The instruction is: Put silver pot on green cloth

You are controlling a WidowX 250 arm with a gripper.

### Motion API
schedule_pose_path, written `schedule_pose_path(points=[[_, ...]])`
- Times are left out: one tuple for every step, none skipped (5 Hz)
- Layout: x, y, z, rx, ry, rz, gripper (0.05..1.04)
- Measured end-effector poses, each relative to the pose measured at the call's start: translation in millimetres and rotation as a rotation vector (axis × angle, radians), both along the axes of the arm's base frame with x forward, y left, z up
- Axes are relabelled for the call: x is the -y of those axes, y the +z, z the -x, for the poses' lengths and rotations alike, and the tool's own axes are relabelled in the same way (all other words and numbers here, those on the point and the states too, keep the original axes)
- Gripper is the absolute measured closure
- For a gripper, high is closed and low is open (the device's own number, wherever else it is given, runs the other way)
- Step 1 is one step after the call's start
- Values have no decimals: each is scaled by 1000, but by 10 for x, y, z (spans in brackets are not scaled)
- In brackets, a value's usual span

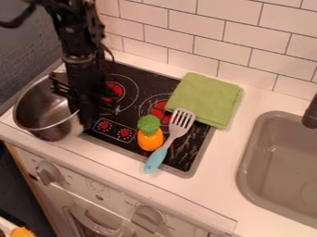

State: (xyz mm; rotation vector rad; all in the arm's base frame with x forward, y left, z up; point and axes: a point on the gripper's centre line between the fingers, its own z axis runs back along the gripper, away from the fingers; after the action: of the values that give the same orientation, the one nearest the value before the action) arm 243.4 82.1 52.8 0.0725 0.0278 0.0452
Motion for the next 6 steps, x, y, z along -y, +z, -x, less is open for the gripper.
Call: schedule_pose_path(points=[[241, 206, -113, 45, -76, 2, 1002], [747, 456, -516, 113, -207, -50, 1002], [1270, 456, -858, 111, -331, -87, 1002], [1688, 350, -1165, 111, -405, -112, 1002], [1812, 213, -1347, 97, -412, -132, 1002], [1838, 66, -1437, 64, -399, -140, 1002]])
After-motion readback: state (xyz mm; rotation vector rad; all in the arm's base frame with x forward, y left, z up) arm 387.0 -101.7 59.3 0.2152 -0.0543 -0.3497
